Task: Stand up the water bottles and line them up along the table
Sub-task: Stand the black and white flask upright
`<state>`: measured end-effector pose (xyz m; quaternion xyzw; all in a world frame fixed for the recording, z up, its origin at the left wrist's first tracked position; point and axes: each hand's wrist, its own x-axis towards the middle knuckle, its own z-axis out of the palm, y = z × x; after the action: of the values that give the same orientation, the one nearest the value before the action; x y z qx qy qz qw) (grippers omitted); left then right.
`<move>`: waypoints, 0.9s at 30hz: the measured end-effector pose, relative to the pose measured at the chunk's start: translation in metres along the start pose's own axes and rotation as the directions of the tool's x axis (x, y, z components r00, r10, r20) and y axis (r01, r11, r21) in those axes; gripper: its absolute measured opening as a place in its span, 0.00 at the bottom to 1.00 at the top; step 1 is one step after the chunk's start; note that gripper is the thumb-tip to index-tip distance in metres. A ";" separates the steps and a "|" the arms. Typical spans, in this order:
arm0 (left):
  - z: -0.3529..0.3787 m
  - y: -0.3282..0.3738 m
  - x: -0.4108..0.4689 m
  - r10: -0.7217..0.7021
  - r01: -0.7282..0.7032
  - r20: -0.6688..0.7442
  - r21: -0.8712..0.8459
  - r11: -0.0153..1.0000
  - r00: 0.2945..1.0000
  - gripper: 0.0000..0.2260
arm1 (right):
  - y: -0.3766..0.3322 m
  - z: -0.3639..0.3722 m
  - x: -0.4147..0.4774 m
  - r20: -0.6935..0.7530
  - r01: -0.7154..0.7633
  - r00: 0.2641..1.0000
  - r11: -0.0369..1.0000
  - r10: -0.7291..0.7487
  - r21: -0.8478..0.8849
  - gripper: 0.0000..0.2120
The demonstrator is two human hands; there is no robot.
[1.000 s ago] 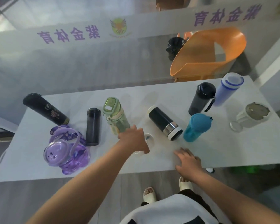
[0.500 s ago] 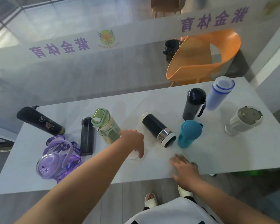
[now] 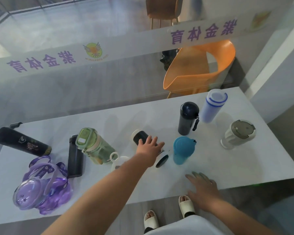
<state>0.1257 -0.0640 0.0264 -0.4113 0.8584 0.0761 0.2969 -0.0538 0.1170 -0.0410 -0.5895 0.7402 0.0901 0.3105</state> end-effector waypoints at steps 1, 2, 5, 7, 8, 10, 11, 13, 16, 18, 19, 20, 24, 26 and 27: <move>0.003 0.004 0.006 -0.007 0.006 0.022 0.053 0.999 1.000 0.43 | 0.006 -0.002 -0.001 0.005 -0.014 1.000 1.000 0.014 0.004 0.29; 0.005 0.007 0.011 -0.018 0.015 0.037 0.095 0.995 0.999 0.41 | 0.010 -0.004 -0.001 0.009 -0.025 1.000 1.000 0.025 0.005 0.29; 0.011 0.013 0.019 -0.040 0.033 0.033 0.186 0.982 0.999 0.37 | 0.022 -0.013 0.000 0.003 -0.050 0.999 0.999 0.049 0.016 0.28; 0.012 0.013 0.022 -0.028 0.026 0.008 0.226 0.974 1.000 0.37 | 0.029 -0.016 0.003 -0.004 -0.063 0.998 0.997 0.063 0.036 0.28; 0.012 0.012 0.024 -0.019 0.019 -0.001 0.236 0.972 1.000 0.36 | 0.032 -0.018 0.005 -0.003 -0.068 0.998 0.997 0.069 0.039 0.28; 0.011 0.006 0.027 -0.007 0.012 -0.024 0.219 0.976 1.000 0.35 | 0.036 -0.019 0.008 -0.002 -0.070 0.998 0.996 0.071 0.048 0.28; 0.009 0.002 0.028 -0.009 0.016 -0.041 0.172 0.985 0.999 0.35 | 0.038 -0.020 0.009 -0.001 -0.071 0.997 0.996 0.071 0.048 0.28; 0.004 -0.006 0.026 -0.032 0.031 -0.088 -0.015 0.999 0.996 0.35 | 0.040 -0.023 0.011 -0.002 -0.066 0.998 0.997 0.066 0.040 0.29; -0.006 -0.021 0.023 -0.173 0.065 -0.194 -0.465 0.883 0.966 0.38 | 0.041 -0.030 0.014 -0.005 -0.038 0.999 0.999 0.038 0.023 0.30; -0.012 -0.028 0.020 -0.313 0.015 -0.237 -0.775 0.631 0.920 0.37 | 0.042 -0.032 0.018 -0.014 -0.014 1.000 1.000 0.014 -0.001 0.32; -0.013 -0.029 0.019 -0.383 -0.032 -0.222 -0.896 0.444 0.897 0.36 | 0.042 -0.033 0.020 -0.022 -0.008 1.000 1.000 0.008 -0.009 0.31; -0.015 -0.029 0.017 -0.442 -0.073 -0.182 -0.965 0.251 0.878 0.33 | 0.042 -0.033 0.021 -0.028 -0.007 1.000 1.000 0.006 -0.015 0.31; -0.015 -0.020 0.013 -0.589 -0.197 -0.094 -0.974 -0.114 0.802 0.32 | 0.042 -0.032 0.026 -0.044 0.001 0.999 0.998 -0.003 -0.064 0.29; -0.013 -0.012 0.014 -0.633 -0.220 -0.055 -0.958 -0.185 0.772 0.34 | 0.046 -0.026 0.031 -0.046 0.008 0.999 1.000 -0.008 -0.015 0.27; -0.014 -0.009 0.014 -0.636 -0.222 -0.047 -0.955 -0.198 0.770 0.35 | 0.053 -0.017 0.038 -0.035 0.013 0.999 1.000 -0.013 -0.006 0.26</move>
<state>0.1193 -0.0838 0.0308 -0.6346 0.4374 0.5170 -0.3723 -0.1134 0.0930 -0.0611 -0.5966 0.7416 0.0797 0.2964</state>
